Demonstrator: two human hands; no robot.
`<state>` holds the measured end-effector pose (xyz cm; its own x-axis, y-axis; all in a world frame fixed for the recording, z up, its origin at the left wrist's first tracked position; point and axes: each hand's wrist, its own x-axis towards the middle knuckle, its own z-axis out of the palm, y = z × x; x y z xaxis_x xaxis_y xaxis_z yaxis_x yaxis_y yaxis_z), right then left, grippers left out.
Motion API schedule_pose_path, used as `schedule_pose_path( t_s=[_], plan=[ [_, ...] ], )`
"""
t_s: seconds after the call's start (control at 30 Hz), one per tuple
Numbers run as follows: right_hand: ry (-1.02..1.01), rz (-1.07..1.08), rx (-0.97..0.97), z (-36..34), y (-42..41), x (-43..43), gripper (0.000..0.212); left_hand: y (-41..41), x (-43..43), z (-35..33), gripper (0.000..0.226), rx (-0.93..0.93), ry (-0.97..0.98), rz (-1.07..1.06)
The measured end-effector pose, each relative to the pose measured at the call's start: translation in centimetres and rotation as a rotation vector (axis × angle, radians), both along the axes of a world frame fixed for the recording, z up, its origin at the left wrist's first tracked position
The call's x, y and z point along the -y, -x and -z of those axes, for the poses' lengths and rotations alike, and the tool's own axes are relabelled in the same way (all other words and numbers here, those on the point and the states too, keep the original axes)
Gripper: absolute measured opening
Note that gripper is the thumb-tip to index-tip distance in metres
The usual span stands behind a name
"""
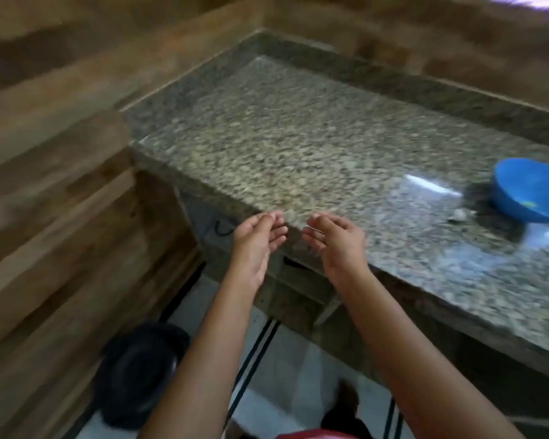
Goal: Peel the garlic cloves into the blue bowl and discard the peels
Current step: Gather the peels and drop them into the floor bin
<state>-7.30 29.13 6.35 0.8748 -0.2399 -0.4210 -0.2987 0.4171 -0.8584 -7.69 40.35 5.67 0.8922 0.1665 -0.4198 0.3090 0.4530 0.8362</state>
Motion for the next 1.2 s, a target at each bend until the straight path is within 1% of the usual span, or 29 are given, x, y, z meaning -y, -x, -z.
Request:
schedule_pose_path(
  t_s=[0.07, 0.13, 0.23, 0.33, 0.4, 0.43, 0.47, 0.53, 0.6, 0.7, 0.8, 0.93, 1.07, 1.13, 1.2],
  plan=[
    [-0.033, 0.111, 0.041, -1.3, -0.2, 5.8, 0.008, -1.7, 5.4, -1.4, 0.018, 0.07, 0.019, 0.12],
    [-0.016, 0.182, 0.076, -2.1, -0.3, 11.4, 0.009, -2.8, 11.2, -2.2, 0.017, 0.097, 0.036, 0.235],
    [0.018, 0.255, 0.089, -2.6, -0.6, 19.1, 0.007, -3.8, 19.3, -2.7, 0.016, 0.103, 0.041, 0.384],
    [0.119, 0.31, 0.066, -2.1, -0.8, 25.9, 0.008, -4.7, 26.2, -2.6, 0.017, 0.084, 0.045, 0.49],
    [0.227, 0.369, 0.012, -0.7, -1.2, 29.9, 0.009, -5.3, 29.4, -2.4, 0.018, 0.058, 0.03, 0.524],
    [0.33, 0.403, -0.026, 0.1, -1.2, 31.8, 0.005, -5.6, 30.8, -2.2, 0.017, 0.043, 0.017, 0.546],
    [0.455, 0.433, -0.068, 1.0, -1.3, 33.5, 0.006, -5.8, 32.0, -2.0, 0.017, 0.031, 0.003, 0.572],
    [0.702, 0.43, -0.166, 2.3, -1.3, 36.4, 0.016, -6.2, 33.9, -1.5, 0.017, 0.017, -0.023, 0.621],
    [0.883, 0.351, -0.249, 3.1, -1.2, 38.3, 0.019, -6.6, 35.2, -1.1, 0.018, 0.009, -0.063, 0.666],
    [1.072, 0.228, -0.332, 3.9, -1.3, 40.2, 0.022, -7.4, 36.2, -0.3, 0.019, 0.003, -0.129, 0.722],
    [1.195, 0.15, -0.374, 4.5, -1.6, 41.0, 0.021, -8.1, 36.7, 0.3, 0.019, -0.013, -0.17, 0.749],
    [1.258, 0.136, -0.358, 4.7, -1.5, 41.0, 0.017, -8.5, 36.9, 0.7, 0.02, -0.012, -0.196, 0.774],
    [1.211, 0.208, -0.311, 3.9, -1.2, 40.5, 0.012, -8.7, 36.9, 0.7, 0.016, -0.006, -0.202, 0.787],
    [1.189, 0.158, -0.32, 3.9, -1.6, 40.7, 0.012, -8.8, 36.9, 0.8, 0.015, -0.006, -0.203, 0.793],
    [1.199, 0.084, -0.369, 4.3, -2.3, 41.0, 0.012, -8.8, 36.9, 0.8, 0.014, -0.007, -0.208, 0.798]
  ],
)
